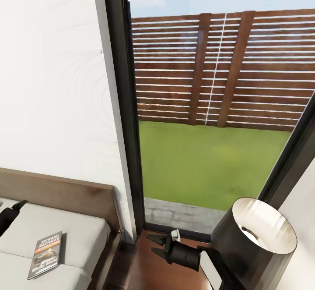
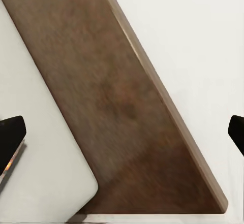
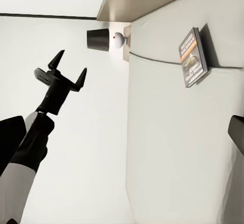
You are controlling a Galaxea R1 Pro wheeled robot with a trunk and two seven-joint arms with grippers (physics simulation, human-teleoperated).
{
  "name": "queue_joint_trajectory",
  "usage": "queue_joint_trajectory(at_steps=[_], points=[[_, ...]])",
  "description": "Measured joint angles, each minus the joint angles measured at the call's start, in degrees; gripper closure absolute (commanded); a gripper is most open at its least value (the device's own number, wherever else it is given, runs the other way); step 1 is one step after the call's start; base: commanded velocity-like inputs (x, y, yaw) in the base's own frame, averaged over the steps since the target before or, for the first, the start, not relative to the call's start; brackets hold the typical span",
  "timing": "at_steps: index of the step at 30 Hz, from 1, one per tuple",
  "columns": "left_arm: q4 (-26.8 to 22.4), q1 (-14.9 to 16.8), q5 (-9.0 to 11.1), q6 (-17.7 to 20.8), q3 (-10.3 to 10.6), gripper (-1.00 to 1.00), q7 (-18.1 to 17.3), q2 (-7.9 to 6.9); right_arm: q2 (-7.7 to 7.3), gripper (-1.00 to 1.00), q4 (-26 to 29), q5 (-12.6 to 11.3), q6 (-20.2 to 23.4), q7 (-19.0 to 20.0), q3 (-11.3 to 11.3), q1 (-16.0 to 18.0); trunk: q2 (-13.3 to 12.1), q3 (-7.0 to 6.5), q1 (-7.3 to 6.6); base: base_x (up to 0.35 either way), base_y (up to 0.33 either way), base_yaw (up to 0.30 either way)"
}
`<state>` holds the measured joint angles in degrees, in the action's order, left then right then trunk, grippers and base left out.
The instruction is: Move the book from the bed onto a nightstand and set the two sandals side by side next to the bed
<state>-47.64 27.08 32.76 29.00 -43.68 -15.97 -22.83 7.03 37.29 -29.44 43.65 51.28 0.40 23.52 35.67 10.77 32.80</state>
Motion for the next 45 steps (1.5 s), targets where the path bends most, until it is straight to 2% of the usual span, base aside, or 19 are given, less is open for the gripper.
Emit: queue_joint_trajectory(at_steps=[8, 11, 14, 15, 17, 20, 23, 26, 32, 45], points=[[0.1, 0.0, 0.0, -0.1, 0.0, -1.0, 0.6, 0.66, -0.01, -1.0, 0.0, 0.0, -0.1, 0.0, 0.0, 0.0, 0.0, 0.0, 0.0, 0.0, 0.0, 0.0], [0.1, 0.0, 0.1, 0.0, 0.1, -1.0, 2.3, 0.78, -0.01, -1.0, 0.0, 0.0, -0.1, 0.0, 0.0, 0.0, 0.0, 0.0, 0.0, 0.0, 0.0, 0.0], [0.0, 0.1, 1.2, 0.1, 0.1, -1.0, 6.4, 1.19, -0.02, -1.0, 0.0, 0.0, -0.1, 0.0, 0.0, 0.0, 0.0, 0.0, 0.0, 0.0, 0.0, 0.0], [0.0, 0.1, 1.8, 0.1, 0.1, -1.0, 7.1, 1.23, -0.03, -1.0, 0.0, 0.0, -0.1, 0.0, 0.0, 0.0, 0.0, 0.0, 0.0, 0.0, 0.0, 0.0], [0.1, 0.1, 4.1, 0.1, 0.1, -1.0, 9.0, 1.29, -0.01, -1.0, 0.0, 0.0, -0.1, 0.0, 0.0, 0.0, 0.0, 0.0, 0.0, 0.0, 0.0, 0.0], [0.2, 0.1, 8.8, 0.1, 0.0, -1.0, 12.3, 1.34, -0.03, -1.0, 0.0, 0.0, -0.1, 0.0, 0.0, 0.0, 0.0, 0.0, 0.0, 0.0, 0.0, 0.0], [0.2, 0.1, 11.5, 0.0, 0.0, -1.0, 14.4, 1.37, -0.02, -1.0, 0.0, 0.0, -0.1, 0.0, 0.0, 0.0, 0.0, 0.0, 0.0, 0.0, 0.0, 0.0], [0.2, 0.1, 12.8, 0.0, 0.0, -1.0, 15.3, 1.42, -0.04, -1.0, 0.0, 0.0, -0.2, 0.0, 0.0, 0.0, 0.0, 0.0, 0.0, 0.0, 0.0, 0.0], [0.2, 0.1, 13.5, -0.1, 0.1, -1.0, 15.8, 1.5, 0.0, -1.0, 0.0, 0.0, -0.2, 0.0, 0.0, 0.0, 0.0, 0.0, 0.0, 0.0, 0.0, 0.0], [0.1, 0.1, 13.5, -0.8, 0.3, -1.0, 15.9, 2.38, -0.03, -1.0, 0.0, 0.0, -0.2, 0.0, 0.0, 0.0, 0.0, 0.0, 0.0, 0.0, 0.0, 0.0]])
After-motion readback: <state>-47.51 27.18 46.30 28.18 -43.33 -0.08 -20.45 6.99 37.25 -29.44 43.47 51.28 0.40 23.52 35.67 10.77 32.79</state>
